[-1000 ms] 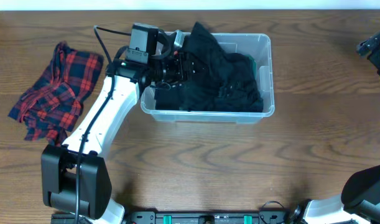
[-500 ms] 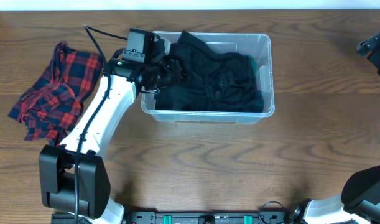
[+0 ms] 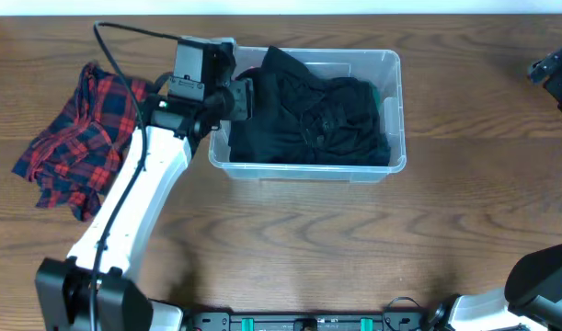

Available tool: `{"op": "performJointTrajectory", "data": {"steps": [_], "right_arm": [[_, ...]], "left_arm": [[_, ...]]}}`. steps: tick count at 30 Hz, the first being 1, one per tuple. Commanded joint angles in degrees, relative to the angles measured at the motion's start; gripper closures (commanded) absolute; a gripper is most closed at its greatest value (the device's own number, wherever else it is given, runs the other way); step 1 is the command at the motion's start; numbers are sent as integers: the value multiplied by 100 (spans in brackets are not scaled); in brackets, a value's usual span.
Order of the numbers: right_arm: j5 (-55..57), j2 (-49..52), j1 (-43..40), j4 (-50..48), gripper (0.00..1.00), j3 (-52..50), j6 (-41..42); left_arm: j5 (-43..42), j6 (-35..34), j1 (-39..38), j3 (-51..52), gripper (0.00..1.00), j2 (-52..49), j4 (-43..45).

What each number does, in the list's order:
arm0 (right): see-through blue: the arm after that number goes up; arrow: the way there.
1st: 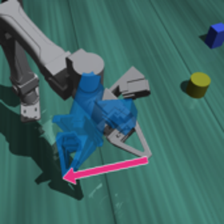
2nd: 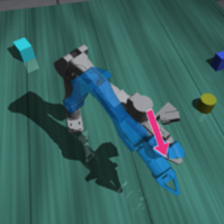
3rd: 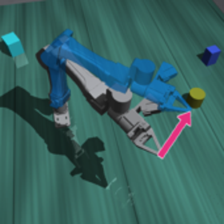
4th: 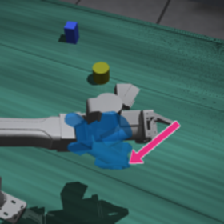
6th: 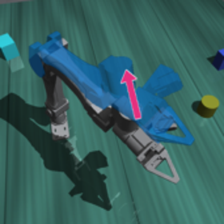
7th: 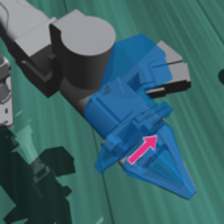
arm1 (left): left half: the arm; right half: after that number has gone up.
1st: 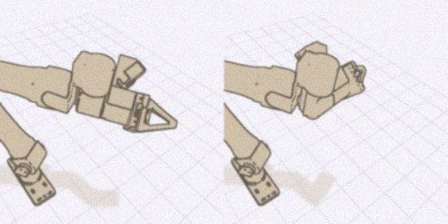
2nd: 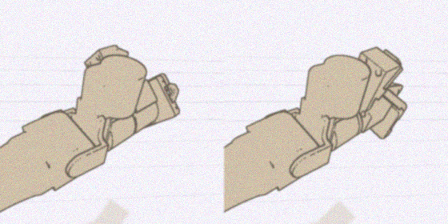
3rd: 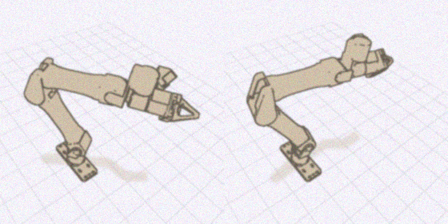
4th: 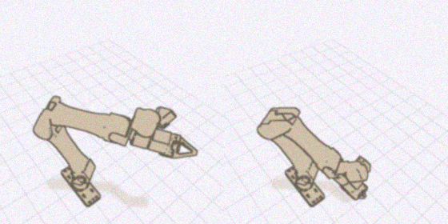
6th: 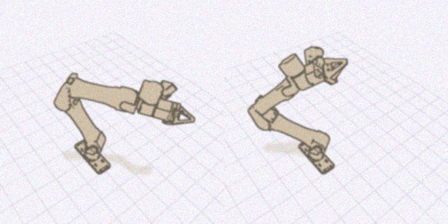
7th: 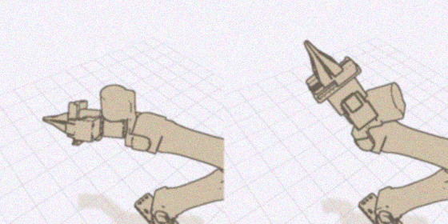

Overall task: Pack container
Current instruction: 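Lower the black garment into the container and release it, then press the black garment down inside the container with the left gripper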

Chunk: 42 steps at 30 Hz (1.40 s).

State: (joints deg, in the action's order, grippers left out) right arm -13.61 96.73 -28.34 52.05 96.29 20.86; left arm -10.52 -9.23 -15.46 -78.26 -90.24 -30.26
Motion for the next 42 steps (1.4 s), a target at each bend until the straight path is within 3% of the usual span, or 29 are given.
{"op": "performJointTrajectory", "data": {"steps": [1,10,20,31,42], "right_arm": [[-9,0,-20,11,1,79,76],[-9,0,-20,11,1,79,76],[-9,0,-20,9,1,79,76],[-9,0,-20,11,1,79,76],[-9,0,-20,9,1,79,76]], "left_arm": [[140,240,-260,-63,41,157,129],[874,262,-968,-61,79,-149,621],[887,260,-1274,-61,87,-1335,1410],[883,258,-1440,-61,90,-2796,946],[1001,258,-1408,-133,90,-2376,708]]}}
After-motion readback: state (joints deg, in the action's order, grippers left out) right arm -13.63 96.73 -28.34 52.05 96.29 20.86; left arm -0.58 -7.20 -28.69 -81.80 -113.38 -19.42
